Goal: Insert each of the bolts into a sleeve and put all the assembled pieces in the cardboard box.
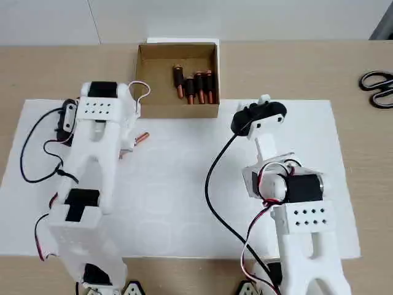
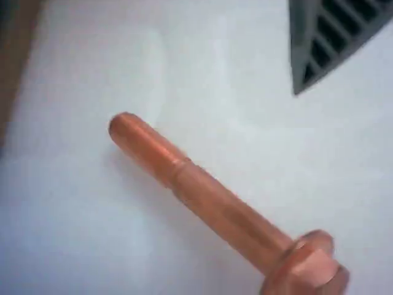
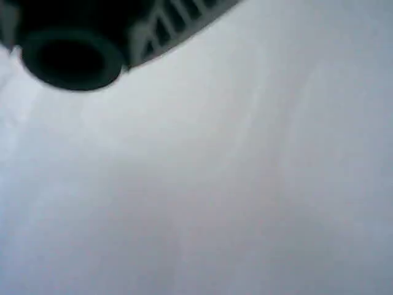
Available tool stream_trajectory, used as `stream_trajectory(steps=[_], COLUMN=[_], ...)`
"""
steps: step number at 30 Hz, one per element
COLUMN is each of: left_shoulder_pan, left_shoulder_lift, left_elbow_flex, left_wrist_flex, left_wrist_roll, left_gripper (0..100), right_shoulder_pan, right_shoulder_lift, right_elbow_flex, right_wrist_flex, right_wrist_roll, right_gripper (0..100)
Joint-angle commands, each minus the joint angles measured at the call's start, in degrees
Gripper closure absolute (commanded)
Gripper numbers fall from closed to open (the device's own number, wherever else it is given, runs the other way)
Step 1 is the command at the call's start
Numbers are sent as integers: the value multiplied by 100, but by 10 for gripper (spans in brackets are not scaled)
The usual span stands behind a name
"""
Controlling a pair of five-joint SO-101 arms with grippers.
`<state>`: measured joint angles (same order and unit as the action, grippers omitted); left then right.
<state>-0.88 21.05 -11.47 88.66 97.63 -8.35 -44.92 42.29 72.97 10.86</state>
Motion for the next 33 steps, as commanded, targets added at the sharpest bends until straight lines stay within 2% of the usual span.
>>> stream_trajectory(steps=[1, 11, 19, 24, 33], left_shoulder_pan=[-18, -26, -651, -519, -360], left_shoulder_lift=[-53, -53, 202, 809, 818], left_elbow_flex=[400, 752, 760, 734, 725], left_wrist_flex=[-545, -695, -703, -668, -571], left_wrist_roll=[44, 44, 18, 9, 9], left_gripper=[654, 654, 654, 654, 655], right_shoulder_pan=[48, 48, 48, 48, 48], right_shoulder_lift=[-136, -136, -136, -136, -136], right_elbow_flex=[-35, -35, -35, -35, -35], right_wrist_flex=[-84, -48, -40, -40, -40], right_wrist_roll=[53, 53, 53, 53, 53], right_gripper=[994, 994, 994, 994, 994])
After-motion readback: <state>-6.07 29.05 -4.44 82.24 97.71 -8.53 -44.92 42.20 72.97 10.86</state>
